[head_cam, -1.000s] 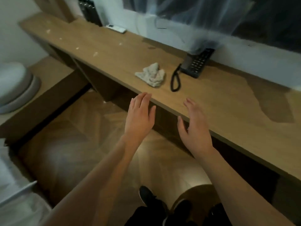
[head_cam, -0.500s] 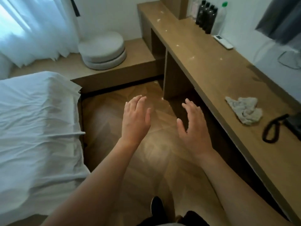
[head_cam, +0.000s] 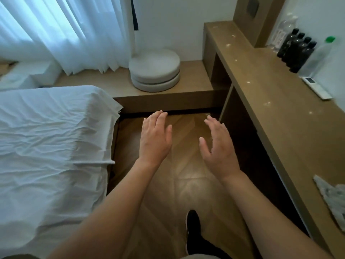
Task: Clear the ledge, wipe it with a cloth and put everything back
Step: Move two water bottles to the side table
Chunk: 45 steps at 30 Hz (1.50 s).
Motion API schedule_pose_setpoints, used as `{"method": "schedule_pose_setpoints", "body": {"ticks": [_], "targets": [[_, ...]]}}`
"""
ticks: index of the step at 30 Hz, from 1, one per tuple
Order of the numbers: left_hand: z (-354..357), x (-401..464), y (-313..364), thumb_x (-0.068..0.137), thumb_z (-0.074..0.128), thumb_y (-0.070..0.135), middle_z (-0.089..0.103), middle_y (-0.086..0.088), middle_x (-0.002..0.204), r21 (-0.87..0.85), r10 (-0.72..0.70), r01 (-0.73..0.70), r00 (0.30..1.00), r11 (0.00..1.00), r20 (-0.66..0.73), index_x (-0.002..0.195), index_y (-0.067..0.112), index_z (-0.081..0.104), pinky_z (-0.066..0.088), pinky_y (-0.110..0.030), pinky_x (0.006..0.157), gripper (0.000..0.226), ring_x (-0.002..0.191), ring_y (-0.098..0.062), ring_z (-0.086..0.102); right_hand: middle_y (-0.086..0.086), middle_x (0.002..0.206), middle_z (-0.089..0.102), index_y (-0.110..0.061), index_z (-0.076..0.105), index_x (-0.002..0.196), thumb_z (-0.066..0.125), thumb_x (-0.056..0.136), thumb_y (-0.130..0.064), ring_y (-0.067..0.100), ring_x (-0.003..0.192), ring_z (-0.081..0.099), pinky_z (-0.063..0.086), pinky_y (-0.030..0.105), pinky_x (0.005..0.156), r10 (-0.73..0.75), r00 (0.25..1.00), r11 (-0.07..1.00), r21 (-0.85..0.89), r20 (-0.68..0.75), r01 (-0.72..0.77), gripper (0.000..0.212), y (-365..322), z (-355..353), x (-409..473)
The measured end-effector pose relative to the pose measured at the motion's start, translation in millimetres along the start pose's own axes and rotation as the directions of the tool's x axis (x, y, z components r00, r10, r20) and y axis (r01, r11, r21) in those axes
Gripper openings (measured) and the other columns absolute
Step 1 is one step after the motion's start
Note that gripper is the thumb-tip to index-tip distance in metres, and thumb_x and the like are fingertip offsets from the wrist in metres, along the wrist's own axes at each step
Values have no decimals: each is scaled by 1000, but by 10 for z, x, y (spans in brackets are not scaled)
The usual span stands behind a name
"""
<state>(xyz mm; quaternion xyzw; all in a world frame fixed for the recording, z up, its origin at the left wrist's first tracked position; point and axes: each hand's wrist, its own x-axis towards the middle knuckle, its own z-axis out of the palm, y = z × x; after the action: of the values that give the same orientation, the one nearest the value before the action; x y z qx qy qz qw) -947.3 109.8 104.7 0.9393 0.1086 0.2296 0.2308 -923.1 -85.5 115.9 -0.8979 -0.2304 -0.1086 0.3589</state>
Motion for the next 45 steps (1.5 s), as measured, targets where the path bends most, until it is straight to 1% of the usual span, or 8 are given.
{"method": "schedule_pose_setpoints", "body": {"ticks": [4,10,20,30,34,40,43,45], "targets": [[78,673,-67,101,54,24,52,-10,145,33,7,-5,999,999,-39,140,9,52,28,-52,121,42,139,-27,43,3,151,43,-15,43,144,58,97,-19,15,144,34,27,44,121,-66,998,998,20,-1,66,50,120,102,719],[134,1453,-316,101,53,22,52,-12,144,52,-27,32,996,998,-83,140,8,52,30,-54,120,42,138,-27,45,3,152,42,-14,43,145,56,97,-22,15,145,32,20,36,122,-83,996,996,46,35,81,50,186,408,1688],[498,2984,-1439,101,54,21,54,-12,142,39,-82,86,992,996,-94,140,7,53,32,-53,118,41,136,-29,47,4,154,41,-12,44,145,58,97,-19,14,146,30,22,39,122,-118,989,992,58,91,113,50,160,1459,3309],[497,4987,-2472,101,53,19,54,-10,140,-5,-58,58,992,998,-113,138,8,52,29,-54,119,38,134,-29,47,2,152,43,-14,40,148,59,97,-21,0,140,24,17,28,120,-74,995,997,-7,63,75,55,-155,2299,5144],[671,5512,-2742,101,53,19,53,-11,141,-26,-55,53,996,998,-76,139,7,52,28,-54,120,39,135,-30,47,2,152,43,-14,39,148,57,98,-23,4,142,29,16,26,121,-65,995,998,-22,78,66,54,-61,2579,5712],[1077,6413,-3186,102,51,22,53,-11,142,-18,-80,80,996,997,-42,141,7,50,25,-47,122,42,136,-28,45,-2,154,39,-18,36,149,57,99,-26,-6,136,17,10,20,117,-41,989,999,7,143,41,55,174,3115,6687],[1242,6974,-3450,101,54,20,55,-12,141,2,-97,97,994,995,-58,141,7,50,29,-52,121,42,135,-29,47,-1,153,40,-17,37,149,56,99,-25,-1,140,23,11,19,116,-41,985,999,42,168,35,54,286,3379,7327],[1288,7383,-3601,101,53,20,55,-12,140,22,-107,109,992,994,-64,141,7,50,32,-54,118,42,134,-30,48,2,151,42,-15,39,148,56,99,-23,9,142,30,19,26,119,-46,983,998,58,178,36,53,314,3518,7773]]}}
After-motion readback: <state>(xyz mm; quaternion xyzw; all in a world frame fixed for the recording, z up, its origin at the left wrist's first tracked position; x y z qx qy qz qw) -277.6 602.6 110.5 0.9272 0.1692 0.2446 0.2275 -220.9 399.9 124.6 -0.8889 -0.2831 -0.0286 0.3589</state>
